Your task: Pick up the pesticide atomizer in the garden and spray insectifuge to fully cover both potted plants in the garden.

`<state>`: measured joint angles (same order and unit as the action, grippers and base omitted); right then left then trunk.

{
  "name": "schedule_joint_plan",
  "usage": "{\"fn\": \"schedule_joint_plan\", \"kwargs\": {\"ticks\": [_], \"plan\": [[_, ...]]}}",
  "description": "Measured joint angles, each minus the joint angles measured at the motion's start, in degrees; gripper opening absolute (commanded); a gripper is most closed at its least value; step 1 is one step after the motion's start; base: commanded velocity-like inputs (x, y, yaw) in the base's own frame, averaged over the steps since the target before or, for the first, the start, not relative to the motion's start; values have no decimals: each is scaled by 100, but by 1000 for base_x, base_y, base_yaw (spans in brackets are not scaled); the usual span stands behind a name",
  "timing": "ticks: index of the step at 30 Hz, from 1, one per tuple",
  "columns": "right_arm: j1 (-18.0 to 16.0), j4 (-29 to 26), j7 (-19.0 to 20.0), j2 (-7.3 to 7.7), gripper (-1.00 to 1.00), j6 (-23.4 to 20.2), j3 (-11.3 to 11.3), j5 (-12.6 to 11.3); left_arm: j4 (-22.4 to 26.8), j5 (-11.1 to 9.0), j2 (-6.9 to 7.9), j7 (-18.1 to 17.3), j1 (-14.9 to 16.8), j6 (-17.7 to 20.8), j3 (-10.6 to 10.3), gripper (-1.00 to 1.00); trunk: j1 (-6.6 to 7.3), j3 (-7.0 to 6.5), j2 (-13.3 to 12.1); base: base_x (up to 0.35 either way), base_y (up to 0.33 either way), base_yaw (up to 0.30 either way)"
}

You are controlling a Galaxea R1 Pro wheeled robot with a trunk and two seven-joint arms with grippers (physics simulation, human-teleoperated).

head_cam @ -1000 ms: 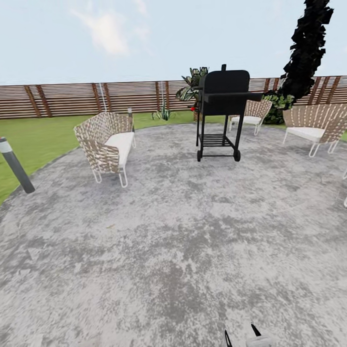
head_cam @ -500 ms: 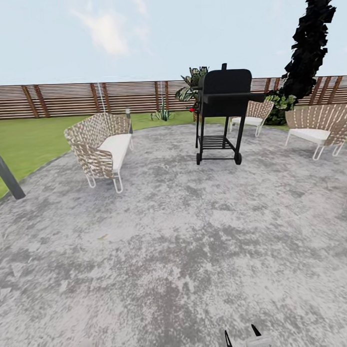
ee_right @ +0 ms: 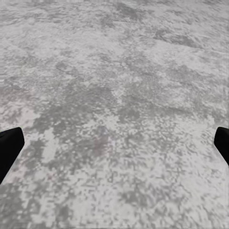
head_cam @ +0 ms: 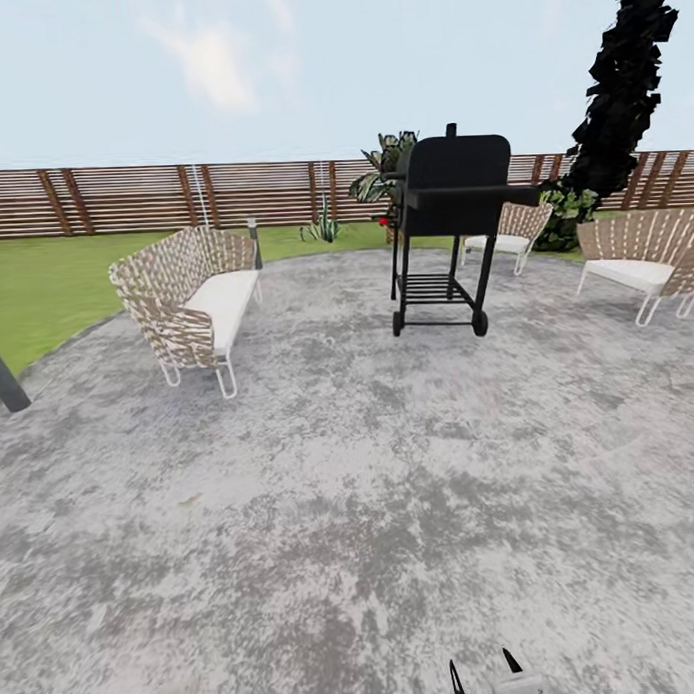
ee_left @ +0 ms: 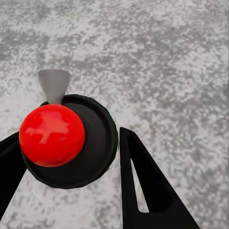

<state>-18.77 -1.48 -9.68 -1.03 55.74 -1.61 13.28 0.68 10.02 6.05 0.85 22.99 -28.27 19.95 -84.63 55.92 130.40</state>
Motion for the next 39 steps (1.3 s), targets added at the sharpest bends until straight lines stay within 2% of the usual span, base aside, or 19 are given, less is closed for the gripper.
{"fn": "schedule_joint_plan", "kwargs": {"ticks": [26,39], "plan": [[0,0,0,-2,100,2,0,-2,0,1,0,0,0,0,-2,-100,1,1,0,337,0,0],[0,-5,0,-2,100,8,0,-4,0,0,0,0,0,0,-2,-100,1,1,0,338,0,66]]}}
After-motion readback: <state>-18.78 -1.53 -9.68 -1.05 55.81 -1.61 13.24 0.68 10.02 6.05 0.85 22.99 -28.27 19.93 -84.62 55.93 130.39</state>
